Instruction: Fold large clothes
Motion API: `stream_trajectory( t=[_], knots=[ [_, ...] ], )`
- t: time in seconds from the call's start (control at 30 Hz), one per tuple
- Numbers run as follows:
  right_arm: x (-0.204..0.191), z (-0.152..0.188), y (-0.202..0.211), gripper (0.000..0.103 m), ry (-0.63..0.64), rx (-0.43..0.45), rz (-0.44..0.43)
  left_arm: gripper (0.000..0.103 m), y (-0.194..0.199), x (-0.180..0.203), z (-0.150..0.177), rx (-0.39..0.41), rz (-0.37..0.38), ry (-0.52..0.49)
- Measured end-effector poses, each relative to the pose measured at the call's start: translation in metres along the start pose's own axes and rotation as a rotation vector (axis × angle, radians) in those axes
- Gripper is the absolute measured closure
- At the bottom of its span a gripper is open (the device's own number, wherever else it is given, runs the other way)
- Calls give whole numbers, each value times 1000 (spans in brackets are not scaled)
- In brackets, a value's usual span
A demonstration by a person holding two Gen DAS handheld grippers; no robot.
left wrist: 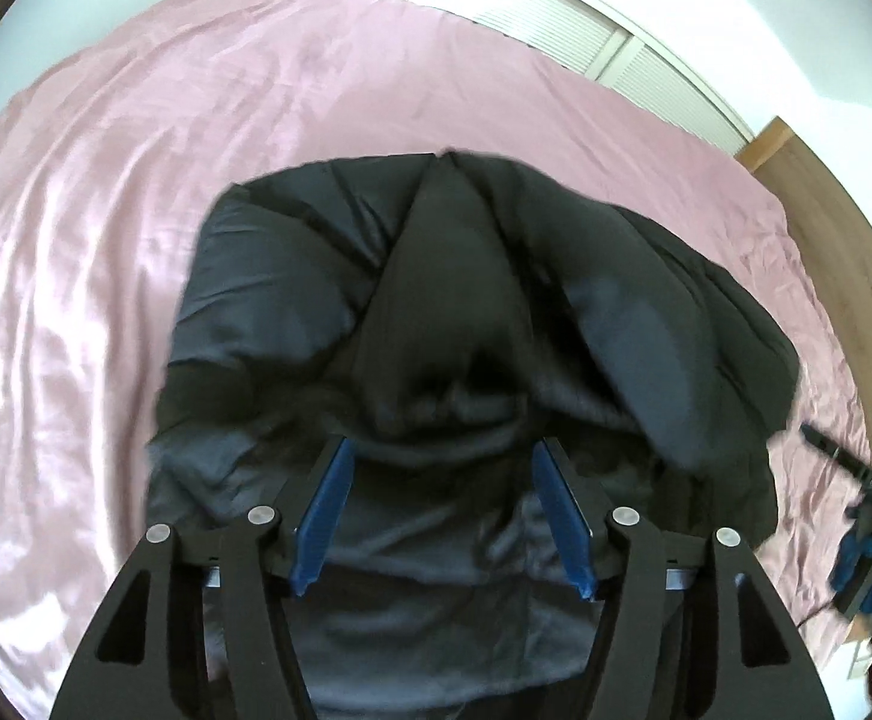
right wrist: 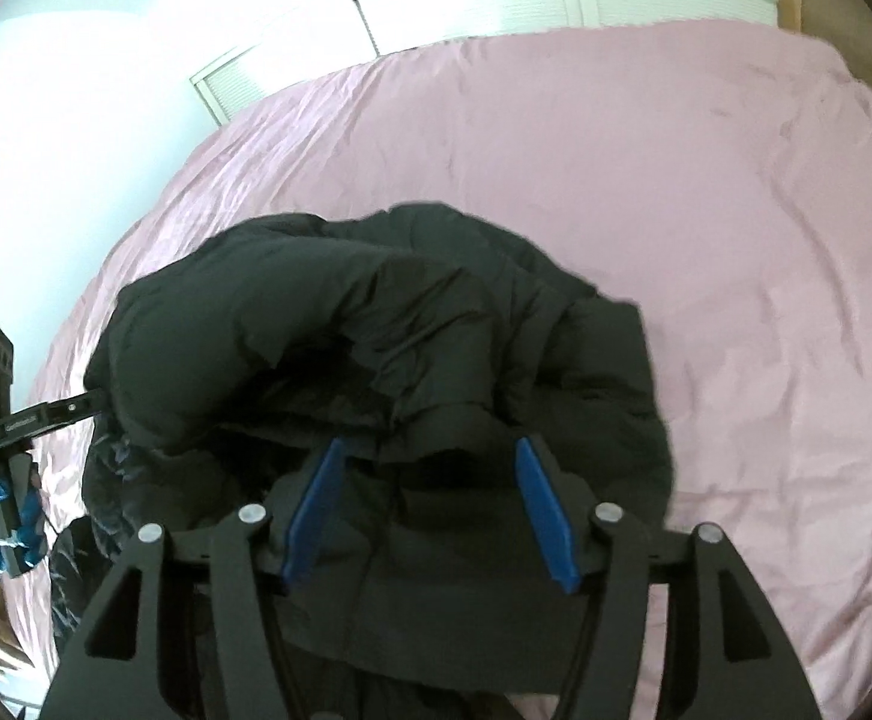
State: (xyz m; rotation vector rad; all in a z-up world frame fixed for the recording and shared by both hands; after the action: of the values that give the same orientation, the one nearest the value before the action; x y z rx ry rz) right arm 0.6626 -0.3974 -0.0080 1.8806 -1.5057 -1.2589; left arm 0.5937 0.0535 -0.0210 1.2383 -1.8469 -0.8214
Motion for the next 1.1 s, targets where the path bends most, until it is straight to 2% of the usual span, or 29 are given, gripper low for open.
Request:
stream_trajectory(
  t=[0.17,0.33,0.5,0.63,0.8,1.0,1.1],
  knots=[
    [-34,-28,25,44,59,39,-28,40,23,3,-14,21,-66,-73],
    [-66,-68,11,44,84,69,-54,34,21,22,-62,69,-72,-136],
    [-103,-90,-23,43,132,55,-42,34,-13,50,-122,90,-64,-196],
    [-127,-95,-48,43,145,27,-38,34,-50,64,-147,83,-56,-178],
    [-123,-78,-72,43,154,-23,2,34,-84,69,-127,40,-58,-149],
    [-82,-27,-94,43,147,-107,49,34,-110,85,-56,-19,-82,-232],
    [-62,-4,-105,43,127,-127,45,34,-125,87,-30,-13,-103,-249]
  ],
)
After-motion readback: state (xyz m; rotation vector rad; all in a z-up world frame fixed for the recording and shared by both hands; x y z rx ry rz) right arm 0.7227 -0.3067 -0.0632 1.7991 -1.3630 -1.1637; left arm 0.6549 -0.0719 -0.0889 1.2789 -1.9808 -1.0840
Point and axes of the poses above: each gripper's, at about its wrist camera, not at the fingertips, and y roughly against the way its jaws point, x to its right, z to its underside, the point moved 2 cm from there along -y, roughly the way its jaws point, and after that the axes turned 13 degrees about -y, right-handed, at the moved point
